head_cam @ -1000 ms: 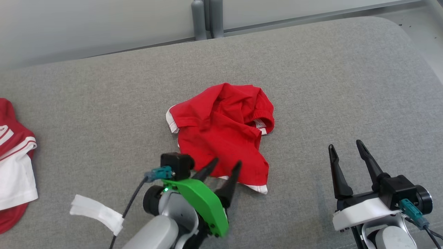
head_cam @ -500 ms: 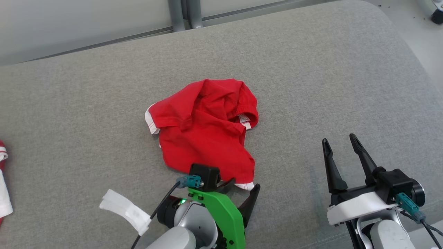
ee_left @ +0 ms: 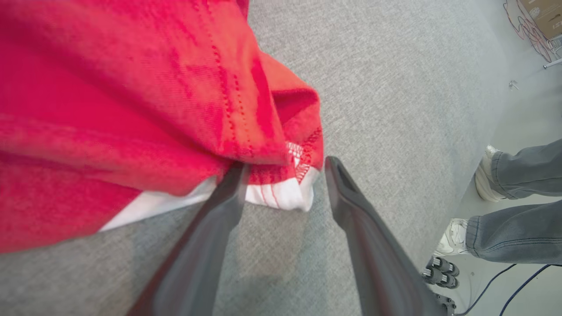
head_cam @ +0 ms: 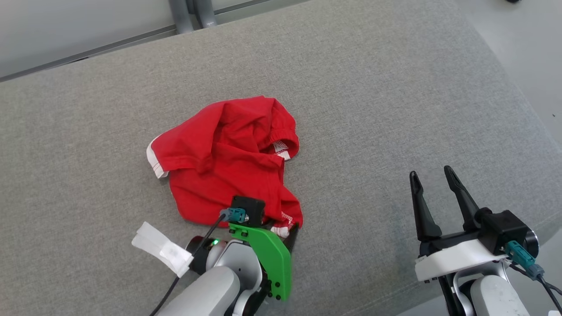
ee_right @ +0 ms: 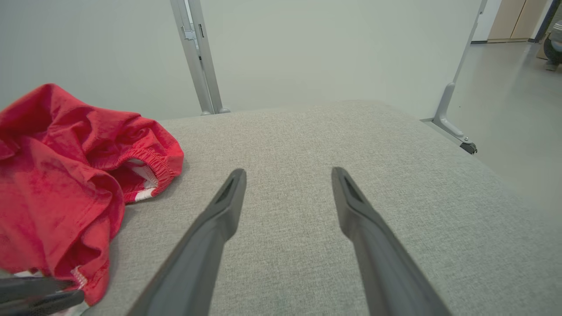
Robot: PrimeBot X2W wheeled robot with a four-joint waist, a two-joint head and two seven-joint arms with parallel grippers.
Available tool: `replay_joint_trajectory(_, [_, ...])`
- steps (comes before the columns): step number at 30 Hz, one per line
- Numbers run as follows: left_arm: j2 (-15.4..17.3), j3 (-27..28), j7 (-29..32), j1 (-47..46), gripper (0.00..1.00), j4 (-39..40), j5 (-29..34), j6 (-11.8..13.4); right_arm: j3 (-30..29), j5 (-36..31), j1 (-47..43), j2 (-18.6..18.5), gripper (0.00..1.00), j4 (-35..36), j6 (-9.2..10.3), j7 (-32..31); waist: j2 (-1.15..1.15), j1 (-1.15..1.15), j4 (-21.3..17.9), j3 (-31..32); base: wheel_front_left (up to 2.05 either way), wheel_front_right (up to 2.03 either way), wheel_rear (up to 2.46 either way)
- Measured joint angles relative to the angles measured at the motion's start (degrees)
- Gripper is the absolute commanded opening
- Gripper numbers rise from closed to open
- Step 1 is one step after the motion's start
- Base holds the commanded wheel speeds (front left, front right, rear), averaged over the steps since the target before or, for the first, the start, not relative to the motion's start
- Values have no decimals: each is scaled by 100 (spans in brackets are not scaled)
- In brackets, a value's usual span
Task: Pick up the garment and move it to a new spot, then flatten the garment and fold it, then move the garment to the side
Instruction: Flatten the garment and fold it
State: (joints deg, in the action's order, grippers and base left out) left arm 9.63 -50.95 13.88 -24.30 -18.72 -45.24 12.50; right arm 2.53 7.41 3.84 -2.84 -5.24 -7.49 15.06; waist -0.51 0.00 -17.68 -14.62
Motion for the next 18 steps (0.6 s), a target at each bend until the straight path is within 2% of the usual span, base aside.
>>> replay_joint_trajectory(1, [-14, -9, -43, -34, 42, -76, 18, -26, -1, 2, 3, 0, 100, -2, 0, 0, 0, 0, -22, -10, 0, 0, 0])
replay_joint_trajectory(3, [-24, -14, -112, -73, 0, -233, 54, -64, -10, 7, 4, 0, 100, -4, 0, 0, 0, 0, -50, -23, 0, 0, 0])
replay_joint_trajectory(7, [-13, -101, -132, -137, 0, -380, 98, -254, -45, 8, 4, 1, 100, -11, 0, 0, 0, 0, -41, -2, 0, 0, 0])
replay_joint_trajectory(11, [1, -129, -68, -172, 0, -175, 80, -352, -125, 11, 1, 0, 100, -30, 0, 0, 0, 0, 21, 49, 0, 0, 0])
replay_joint_trajectory(18, [96, 116, 136, -404, 0, 1181, -168, -424, -169, 48, -27, 1, 100, -45, 0, 0, 0, 0, 155, 194, 0, 0, 0])
